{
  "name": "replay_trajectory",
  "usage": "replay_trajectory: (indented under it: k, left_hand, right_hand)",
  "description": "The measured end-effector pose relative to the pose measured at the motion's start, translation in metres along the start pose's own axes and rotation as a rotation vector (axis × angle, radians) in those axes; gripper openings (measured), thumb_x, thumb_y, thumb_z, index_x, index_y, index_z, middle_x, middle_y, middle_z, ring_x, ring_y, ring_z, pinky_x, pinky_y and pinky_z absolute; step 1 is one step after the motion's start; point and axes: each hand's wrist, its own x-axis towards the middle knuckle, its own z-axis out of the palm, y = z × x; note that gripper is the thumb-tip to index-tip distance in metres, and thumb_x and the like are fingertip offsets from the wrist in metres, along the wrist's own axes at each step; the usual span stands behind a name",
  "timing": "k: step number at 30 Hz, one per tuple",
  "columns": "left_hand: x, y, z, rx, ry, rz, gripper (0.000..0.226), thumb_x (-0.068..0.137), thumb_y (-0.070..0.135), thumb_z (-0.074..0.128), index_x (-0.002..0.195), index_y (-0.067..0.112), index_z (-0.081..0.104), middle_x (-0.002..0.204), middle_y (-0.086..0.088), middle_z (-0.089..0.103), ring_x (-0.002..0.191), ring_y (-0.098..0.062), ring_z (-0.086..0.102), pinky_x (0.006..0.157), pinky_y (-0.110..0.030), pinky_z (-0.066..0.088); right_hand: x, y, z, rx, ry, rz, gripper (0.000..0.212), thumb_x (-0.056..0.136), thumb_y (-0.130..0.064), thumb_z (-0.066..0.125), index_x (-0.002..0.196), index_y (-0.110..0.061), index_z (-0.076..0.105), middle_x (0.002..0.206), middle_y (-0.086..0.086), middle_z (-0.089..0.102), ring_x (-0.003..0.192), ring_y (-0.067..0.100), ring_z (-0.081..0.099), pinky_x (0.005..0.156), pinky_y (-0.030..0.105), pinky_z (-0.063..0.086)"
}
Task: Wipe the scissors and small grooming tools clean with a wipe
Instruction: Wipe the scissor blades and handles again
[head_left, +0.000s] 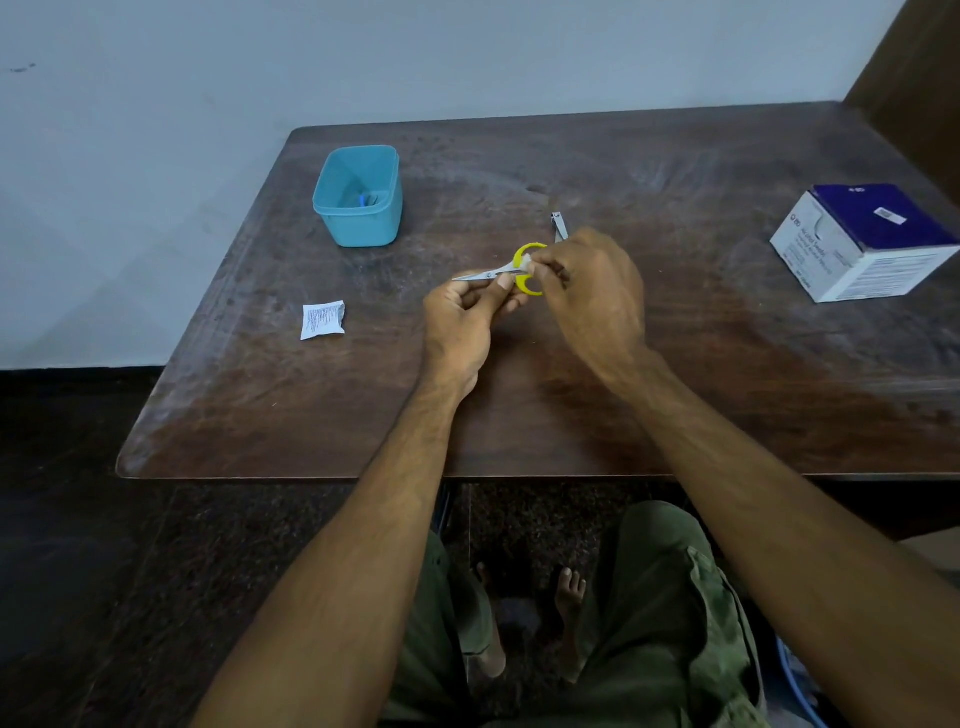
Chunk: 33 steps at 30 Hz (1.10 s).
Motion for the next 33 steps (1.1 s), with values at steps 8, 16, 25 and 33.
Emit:
replay_trajectory:
  k: [8, 16, 25, 33]
  left_hand:
    - [0.000, -0.001, -0.001, 0.016, 0.007, -0.004, 0.012, 0.091, -0.002, 0.059, 0.099, -0.008, 0.064, 0.074, -0.004, 0.072, 0.065, -0.009, 0.069, 0.066, -0.016, 0.055]
    - [-0.001, 0.001, 0.000, 0.057, -0.010, 0.005, 0.006, 0.090, -0.002, 0.061, 0.091, -0.002, 0.066, 0.069, -0.001, 0.072, 0.065, -0.009, 0.068, 0.066, -0.017, 0.055]
    - [-0.002, 0.000, 0.000, 0.107, -0.018, 0.026, 0.008, 0.092, -0.001, 0.059, 0.092, -0.002, 0.067, 0.069, 0.000, 0.072, 0.064, -0.011, 0.069, 0.068, -0.019, 0.056]
    - [-0.001, -0.001, -0.001, 0.149, -0.034, 0.029, 0.008, 0.090, 0.000, 0.061, 0.092, -0.007, 0.065, 0.071, -0.007, 0.068, 0.063, -0.008, 0.067, 0.065, -0.017, 0.054]
  right_hand:
    - [0.002, 0.001, -0.004, -0.052, -0.019, -0.044, 0.022, 0.094, -0.023, 0.056, 0.104, -0.015, 0.075, 0.099, 0.010, 0.066, 0.096, 0.032, 0.058, 0.080, 0.042, 0.042]
    - [0.001, -0.005, -0.004, -0.076, -0.092, -0.134, 0.025, 0.095, -0.023, 0.053, 0.108, -0.016, 0.073, 0.104, 0.008, 0.065, 0.101, 0.030, 0.057, 0.082, 0.040, 0.039]
    - [-0.004, 0.022, -0.012, -0.076, -0.038, -0.028, 0.024, 0.095, -0.028, 0.058, 0.109, -0.017, 0.073, 0.105, 0.010, 0.066, 0.099, 0.034, 0.058, 0.082, 0.041, 0.040]
    - [0.001, 0.008, -0.003, -0.205, -0.092, -0.160, 0.026, 0.096, -0.026, 0.051, 0.113, -0.020, 0.070, 0.111, 0.006, 0.062, 0.103, 0.031, 0.053, 0.080, 0.036, 0.029]
